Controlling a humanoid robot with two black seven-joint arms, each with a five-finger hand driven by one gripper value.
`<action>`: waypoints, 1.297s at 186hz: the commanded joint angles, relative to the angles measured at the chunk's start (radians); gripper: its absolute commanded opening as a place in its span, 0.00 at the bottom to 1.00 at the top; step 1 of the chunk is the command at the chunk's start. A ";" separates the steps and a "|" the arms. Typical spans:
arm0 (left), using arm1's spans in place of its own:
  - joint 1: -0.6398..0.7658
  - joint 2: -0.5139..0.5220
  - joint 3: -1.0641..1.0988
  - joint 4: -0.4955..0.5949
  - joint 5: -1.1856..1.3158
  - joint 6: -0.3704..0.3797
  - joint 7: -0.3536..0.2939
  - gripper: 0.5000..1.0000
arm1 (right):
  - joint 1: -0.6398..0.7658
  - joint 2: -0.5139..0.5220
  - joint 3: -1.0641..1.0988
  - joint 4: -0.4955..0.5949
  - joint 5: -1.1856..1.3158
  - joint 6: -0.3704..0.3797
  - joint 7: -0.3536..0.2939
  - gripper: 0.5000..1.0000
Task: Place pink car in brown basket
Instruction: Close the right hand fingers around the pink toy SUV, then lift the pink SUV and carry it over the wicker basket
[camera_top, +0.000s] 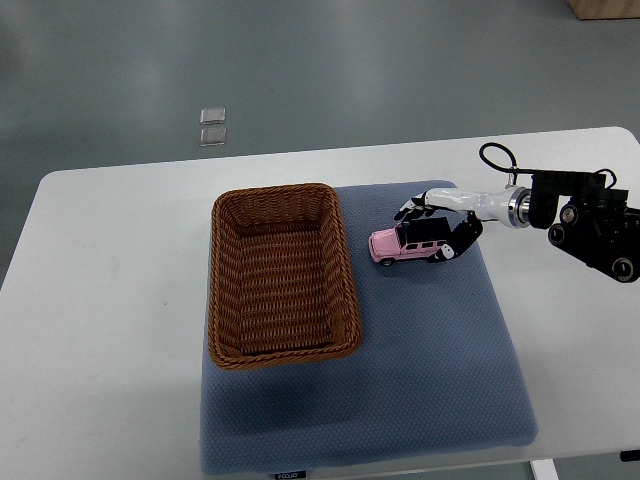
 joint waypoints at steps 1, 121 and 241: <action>0.000 0.000 0.001 0.000 0.000 -0.001 0.000 1.00 | -0.001 0.000 0.001 0.000 0.000 0.000 0.002 0.59; 0.000 0.000 0.001 0.000 0.000 0.001 0.000 1.00 | 0.002 0.006 -0.002 0.002 0.002 0.000 0.002 0.00; 0.000 0.000 0.001 0.000 0.000 -0.001 0.000 1.00 | 0.134 -0.072 0.017 0.002 0.082 0.035 0.017 0.00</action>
